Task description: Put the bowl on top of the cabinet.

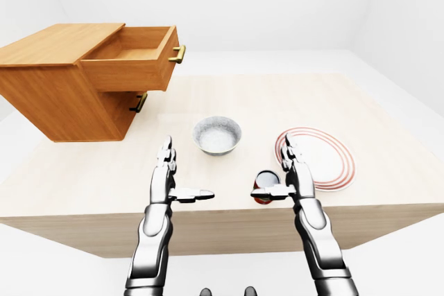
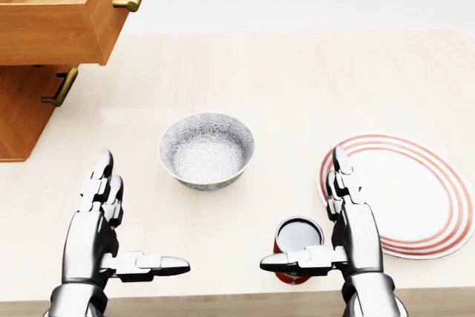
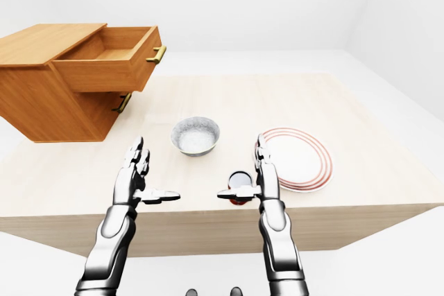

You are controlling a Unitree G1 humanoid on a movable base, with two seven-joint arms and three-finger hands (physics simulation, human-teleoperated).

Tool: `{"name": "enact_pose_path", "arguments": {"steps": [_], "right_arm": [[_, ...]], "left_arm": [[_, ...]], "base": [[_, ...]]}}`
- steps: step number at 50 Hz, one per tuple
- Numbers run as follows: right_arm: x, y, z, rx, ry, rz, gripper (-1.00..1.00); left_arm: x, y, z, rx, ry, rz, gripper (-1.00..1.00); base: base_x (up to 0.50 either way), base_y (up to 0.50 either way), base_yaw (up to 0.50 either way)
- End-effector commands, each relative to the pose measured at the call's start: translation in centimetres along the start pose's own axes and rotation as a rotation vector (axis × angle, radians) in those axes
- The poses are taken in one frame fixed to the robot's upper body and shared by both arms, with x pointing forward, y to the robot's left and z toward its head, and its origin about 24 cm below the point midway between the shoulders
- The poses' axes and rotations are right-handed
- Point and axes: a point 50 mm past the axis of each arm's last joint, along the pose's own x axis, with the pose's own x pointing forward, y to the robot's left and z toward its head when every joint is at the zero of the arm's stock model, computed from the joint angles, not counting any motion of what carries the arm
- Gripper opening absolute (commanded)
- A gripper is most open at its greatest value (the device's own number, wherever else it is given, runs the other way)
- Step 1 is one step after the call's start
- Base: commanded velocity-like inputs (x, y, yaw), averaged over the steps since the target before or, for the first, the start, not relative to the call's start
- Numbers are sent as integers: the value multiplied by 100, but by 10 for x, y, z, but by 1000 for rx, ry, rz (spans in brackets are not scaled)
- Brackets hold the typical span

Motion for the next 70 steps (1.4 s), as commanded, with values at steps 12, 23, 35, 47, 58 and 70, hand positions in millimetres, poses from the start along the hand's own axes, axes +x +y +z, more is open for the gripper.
{"name": "enact_pose_path", "arguments": {"steps": [12, 23, 35, 47, 58, 70], "right_arm": [[0, -4, 0, -43, 18, -20, 100], [0, -5, 1, -52, 18, -29, 100], [-3, -4, 5, -67, -8, -28, 100], [-3, -4, 5, -65, -9, -27, 100], [-4, -3, 6, -65, -11, -26, 100], [-2, -5, 6, -70, -6, -49, 100]], "left_arm": [[-4, 9, 9, -16, -29, 2, 100], [-4, 7, 8, -8, -17, -9, 100], [-7, 9, 11, -16, -50, -6, 100], [-7, 10, 10, -19, -49, -8, 100], [-8, 10, 10, -23, -48, -9, 100], [-8, 9, 10, -25, -50, -10, 100]], "base": [[0, 0, 0], [0, 0, 0], [19, 0, 0], [50, 0, 0], [50, 0, 0], [50, 0, 0]]}}
